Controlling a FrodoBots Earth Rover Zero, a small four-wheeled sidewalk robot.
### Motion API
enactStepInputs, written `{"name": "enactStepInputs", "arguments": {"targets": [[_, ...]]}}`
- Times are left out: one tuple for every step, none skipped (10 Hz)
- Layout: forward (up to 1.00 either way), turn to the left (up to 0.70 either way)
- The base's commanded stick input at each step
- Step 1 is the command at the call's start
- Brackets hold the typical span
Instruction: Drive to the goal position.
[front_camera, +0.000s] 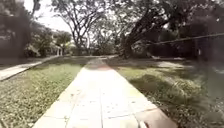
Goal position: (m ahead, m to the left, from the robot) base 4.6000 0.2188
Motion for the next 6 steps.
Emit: {"name": "enactStepInputs", "arguments": {"targets": [[0.70, 0.00], [0.70, 0.00], [0.70, 0.00], [0.70, 0.00], [0.70, 0.00], [0.70, 0.00]]}}
